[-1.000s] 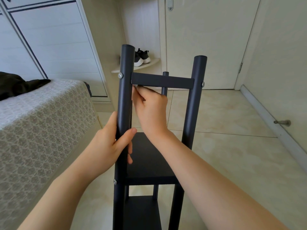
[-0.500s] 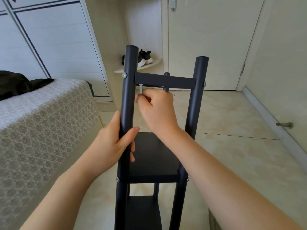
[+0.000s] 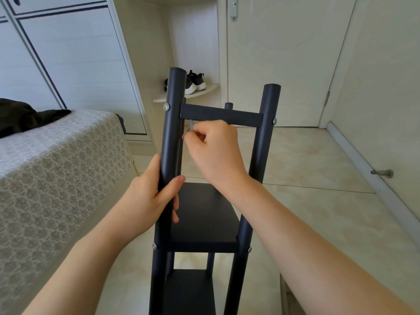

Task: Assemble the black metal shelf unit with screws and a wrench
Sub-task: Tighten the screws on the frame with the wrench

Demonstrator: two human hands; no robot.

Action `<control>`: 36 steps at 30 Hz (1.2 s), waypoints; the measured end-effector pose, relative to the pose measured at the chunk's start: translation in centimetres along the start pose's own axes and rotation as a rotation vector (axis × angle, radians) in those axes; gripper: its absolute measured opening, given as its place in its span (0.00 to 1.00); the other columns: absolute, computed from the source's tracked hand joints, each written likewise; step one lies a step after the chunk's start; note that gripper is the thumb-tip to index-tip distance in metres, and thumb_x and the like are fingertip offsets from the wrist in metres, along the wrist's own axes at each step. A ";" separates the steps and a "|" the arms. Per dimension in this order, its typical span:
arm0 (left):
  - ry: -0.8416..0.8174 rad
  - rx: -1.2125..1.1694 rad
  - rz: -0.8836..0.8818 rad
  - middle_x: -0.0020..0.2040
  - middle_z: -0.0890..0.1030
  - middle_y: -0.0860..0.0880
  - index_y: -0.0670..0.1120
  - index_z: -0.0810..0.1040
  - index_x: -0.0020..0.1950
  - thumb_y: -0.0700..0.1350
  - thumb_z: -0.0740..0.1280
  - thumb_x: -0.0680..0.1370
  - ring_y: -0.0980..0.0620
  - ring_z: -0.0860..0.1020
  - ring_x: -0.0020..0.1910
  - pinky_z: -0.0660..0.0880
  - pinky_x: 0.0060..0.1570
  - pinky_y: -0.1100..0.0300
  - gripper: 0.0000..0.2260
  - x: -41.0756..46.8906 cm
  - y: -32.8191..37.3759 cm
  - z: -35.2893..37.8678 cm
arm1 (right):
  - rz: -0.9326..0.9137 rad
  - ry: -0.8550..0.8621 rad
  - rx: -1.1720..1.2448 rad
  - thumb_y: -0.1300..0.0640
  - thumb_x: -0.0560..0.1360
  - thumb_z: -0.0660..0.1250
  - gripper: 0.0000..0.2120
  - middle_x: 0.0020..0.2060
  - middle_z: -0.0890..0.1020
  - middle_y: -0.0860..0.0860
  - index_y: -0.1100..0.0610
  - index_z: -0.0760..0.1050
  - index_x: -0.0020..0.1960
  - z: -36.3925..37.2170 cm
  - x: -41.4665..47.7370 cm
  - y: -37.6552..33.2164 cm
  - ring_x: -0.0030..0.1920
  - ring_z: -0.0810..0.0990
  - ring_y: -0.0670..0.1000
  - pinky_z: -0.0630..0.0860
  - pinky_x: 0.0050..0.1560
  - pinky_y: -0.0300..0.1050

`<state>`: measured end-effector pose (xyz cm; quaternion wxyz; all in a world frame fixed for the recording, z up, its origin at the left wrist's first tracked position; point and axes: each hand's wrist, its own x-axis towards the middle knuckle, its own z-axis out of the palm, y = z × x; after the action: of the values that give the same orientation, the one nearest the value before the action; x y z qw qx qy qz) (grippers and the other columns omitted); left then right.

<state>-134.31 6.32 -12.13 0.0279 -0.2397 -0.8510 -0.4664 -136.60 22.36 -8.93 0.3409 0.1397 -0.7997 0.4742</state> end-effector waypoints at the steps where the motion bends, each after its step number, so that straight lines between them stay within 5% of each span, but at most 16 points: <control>1: 0.000 0.003 0.001 0.34 0.82 0.45 0.63 0.67 0.51 0.49 0.62 0.83 0.45 0.83 0.28 0.81 0.34 0.55 0.08 0.0 0.0 0.0 | -0.006 0.010 0.000 0.63 0.77 0.65 0.26 0.21 0.63 0.47 0.50 0.60 0.25 0.1 0.0 0.0 0.23 0.63 0.47 0.61 0.28 0.36; 8: -0.010 0.008 -0.001 0.35 0.83 0.45 0.59 0.67 0.56 0.49 0.62 0.83 0.46 0.83 0.29 0.81 0.34 0.56 0.06 0.1 -0.2 -0.2 | -0.079 0.083 0.003 0.63 0.79 0.65 0.24 0.22 0.65 0.43 0.46 0.61 0.29 1.5 -0.1 0.8 0.24 0.65 0.44 0.65 0.31 0.34; 14: -0.032 -0.014 -0.016 0.36 0.83 0.45 0.58 0.67 0.58 0.50 0.62 0.82 0.45 0.84 0.30 0.82 0.34 0.56 0.07 0.0 -0.3 -0.2 | -0.160 0.165 0.020 0.63 0.79 0.66 0.17 0.24 0.65 0.39 0.52 0.69 0.33 2.3 0.0 1.8 0.24 0.66 0.40 0.64 0.31 0.29; 18: -0.039 -0.028 -0.004 0.36 0.83 0.44 0.58 0.66 0.59 0.50 0.62 0.82 0.45 0.84 0.30 0.82 0.35 0.52 0.07 -0.1 -0.3 -0.2 | -0.177 0.181 0.063 0.62 0.80 0.66 0.16 0.25 0.73 0.42 0.58 0.75 0.33 3.1 0.1 2.5 0.26 0.73 0.42 0.72 0.33 0.34; 21: -0.044 -0.040 0.009 0.36 0.83 0.44 0.59 0.66 0.60 0.49 0.62 0.83 0.45 0.84 0.30 0.82 0.34 0.53 0.09 -0.1 -0.2 -0.1 | -0.173 0.230 0.102 0.64 0.79 0.66 0.17 0.25 0.67 0.35 0.52 0.71 0.33 3.5 0.4 2.5 0.26 0.73 0.38 0.66 0.35 0.26; 26: -0.041 -0.037 0.018 0.36 0.82 0.44 0.59 0.67 0.58 0.48 0.63 0.83 0.45 0.83 0.29 0.80 0.32 0.58 0.08 0.1 -0.3 0.0 | -0.169 0.301 0.167 0.65 0.79 0.65 0.18 0.24 0.64 0.35 0.48 0.67 0.35 4.2 0.9 2.4 0.28 0.73 0.35 0.63 0.36 0.24; 36: -0.023 -0.020 0.026 0.34 0.82 0.45 0.58 0.67 0.55 0.48 0.62 0.83 0.45 0.83 0.28 0.81 0.32 0.57 0.06 0.5 -0.5 0.2 | -0.054 0.241 0.105 0.63 0.80 0.64 0.16 0.26 0.72 0.39 0.51 0.71 0.34 3.4 0.2 2.4 0.28 0.74 0.39 0.70 0.38 0.29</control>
<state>-134.97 6.47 -12.51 0.0218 -0.2562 -0.8434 -0.4717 -139.45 20.72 -11.47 0.4392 0.1208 -0.7230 0.5193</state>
